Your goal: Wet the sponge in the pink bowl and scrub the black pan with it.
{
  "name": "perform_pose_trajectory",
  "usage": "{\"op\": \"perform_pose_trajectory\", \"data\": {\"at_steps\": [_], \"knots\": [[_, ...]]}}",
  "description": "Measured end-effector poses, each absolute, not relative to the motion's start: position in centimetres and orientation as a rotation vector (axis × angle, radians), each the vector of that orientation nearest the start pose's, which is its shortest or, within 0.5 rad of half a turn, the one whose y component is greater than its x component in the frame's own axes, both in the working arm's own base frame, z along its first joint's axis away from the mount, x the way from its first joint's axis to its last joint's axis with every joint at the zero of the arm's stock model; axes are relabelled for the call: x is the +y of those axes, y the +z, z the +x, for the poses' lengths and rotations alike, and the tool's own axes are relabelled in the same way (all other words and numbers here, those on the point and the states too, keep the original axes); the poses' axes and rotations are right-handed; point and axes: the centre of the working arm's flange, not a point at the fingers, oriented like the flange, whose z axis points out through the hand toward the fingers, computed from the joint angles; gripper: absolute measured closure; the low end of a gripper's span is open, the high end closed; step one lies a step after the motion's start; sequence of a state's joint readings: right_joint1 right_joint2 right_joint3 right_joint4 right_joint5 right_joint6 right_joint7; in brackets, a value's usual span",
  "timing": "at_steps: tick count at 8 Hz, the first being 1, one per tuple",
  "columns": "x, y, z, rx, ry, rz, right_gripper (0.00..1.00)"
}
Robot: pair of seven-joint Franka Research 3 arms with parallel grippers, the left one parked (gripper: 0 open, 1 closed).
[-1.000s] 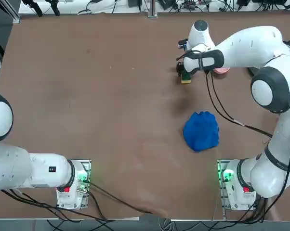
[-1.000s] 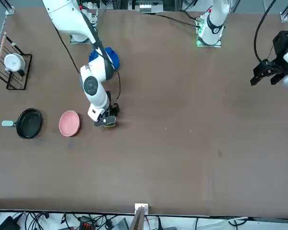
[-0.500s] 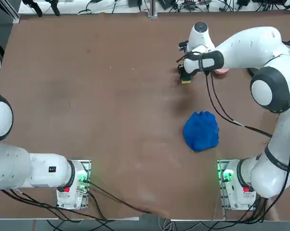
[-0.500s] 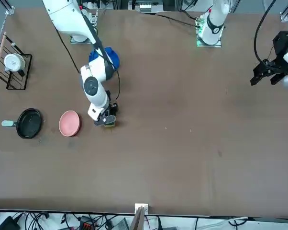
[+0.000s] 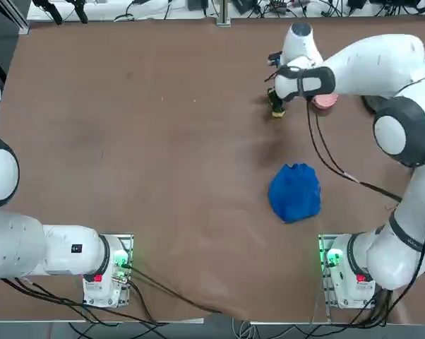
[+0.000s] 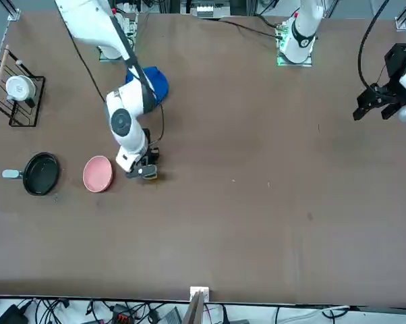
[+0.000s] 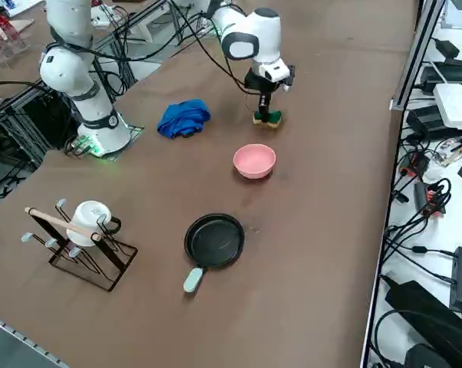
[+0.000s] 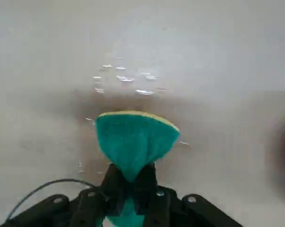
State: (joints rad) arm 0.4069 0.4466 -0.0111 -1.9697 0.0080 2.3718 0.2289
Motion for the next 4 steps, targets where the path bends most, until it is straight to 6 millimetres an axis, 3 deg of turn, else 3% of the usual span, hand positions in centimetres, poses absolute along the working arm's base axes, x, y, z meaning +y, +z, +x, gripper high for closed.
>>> {"op": "perform_pose_trajectory", "data": {"at_steps": [2, 4], "knots": [[16.2, 27.7, 58.2, -0.313, 0.123, -3.137, 0.87], [9.0, 28.3, 59.5, -0.402, 0.128, -3.115, 0.92]]}}
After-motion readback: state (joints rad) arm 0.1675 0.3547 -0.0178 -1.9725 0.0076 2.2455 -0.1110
